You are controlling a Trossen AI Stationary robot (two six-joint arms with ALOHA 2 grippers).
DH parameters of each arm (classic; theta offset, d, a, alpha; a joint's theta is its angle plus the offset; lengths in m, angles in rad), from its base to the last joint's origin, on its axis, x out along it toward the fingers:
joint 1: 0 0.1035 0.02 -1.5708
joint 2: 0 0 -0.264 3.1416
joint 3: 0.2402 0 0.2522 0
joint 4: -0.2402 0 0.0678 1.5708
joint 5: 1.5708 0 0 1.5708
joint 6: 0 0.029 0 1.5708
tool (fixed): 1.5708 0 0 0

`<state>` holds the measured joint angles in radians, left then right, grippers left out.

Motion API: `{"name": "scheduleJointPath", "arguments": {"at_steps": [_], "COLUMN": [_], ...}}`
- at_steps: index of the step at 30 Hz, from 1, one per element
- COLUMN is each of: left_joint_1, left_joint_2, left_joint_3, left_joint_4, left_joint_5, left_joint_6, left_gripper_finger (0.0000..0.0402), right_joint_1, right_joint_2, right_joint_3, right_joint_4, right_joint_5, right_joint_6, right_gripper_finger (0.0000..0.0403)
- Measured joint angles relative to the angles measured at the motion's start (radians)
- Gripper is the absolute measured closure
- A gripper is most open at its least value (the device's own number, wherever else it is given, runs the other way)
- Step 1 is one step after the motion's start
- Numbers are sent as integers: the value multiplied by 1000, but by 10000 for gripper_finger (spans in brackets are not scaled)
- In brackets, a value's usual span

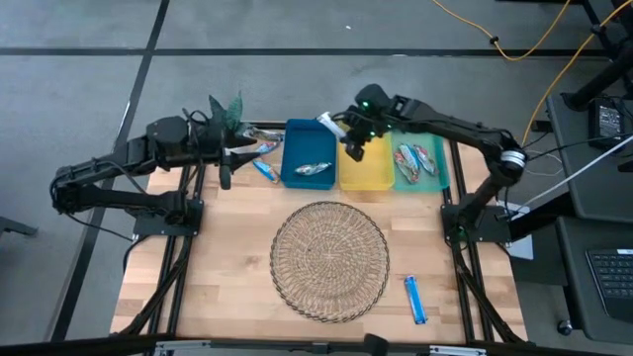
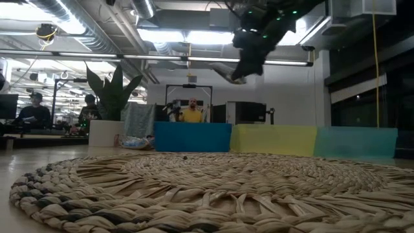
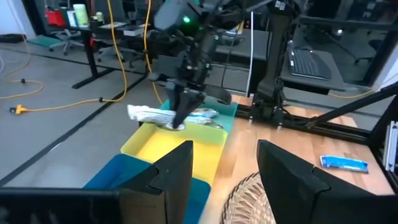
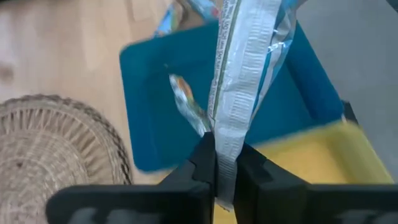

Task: Pick and place Granola Bars by type
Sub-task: Put the yellow granola bar into the blue bin

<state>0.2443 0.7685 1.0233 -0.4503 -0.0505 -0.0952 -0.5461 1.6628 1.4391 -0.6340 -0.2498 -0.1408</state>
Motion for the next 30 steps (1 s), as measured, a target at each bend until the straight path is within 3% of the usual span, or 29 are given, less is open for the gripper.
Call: {"name": "scheduleJointPath", "arguments": {"at_steps": [10,30], "left_joint_1": [0,0], "left_joint_2": [0,0], "left_joint_3": [0,0], "left_joint_4": [-1,-2], "left_joint_5": [21,24], "left_joint_6": [-22,-57], "left_gripper_finger": [231,231], "right_joint_1": [38,100], "right_joint_2": [181,356], "right_joint_3": [221,231], "right_joint_4": [-22,-15], "right_joint_5": [-43,-85], "right_joint_6": [-29,-22], "right_gripper_finger": [365,378]}}
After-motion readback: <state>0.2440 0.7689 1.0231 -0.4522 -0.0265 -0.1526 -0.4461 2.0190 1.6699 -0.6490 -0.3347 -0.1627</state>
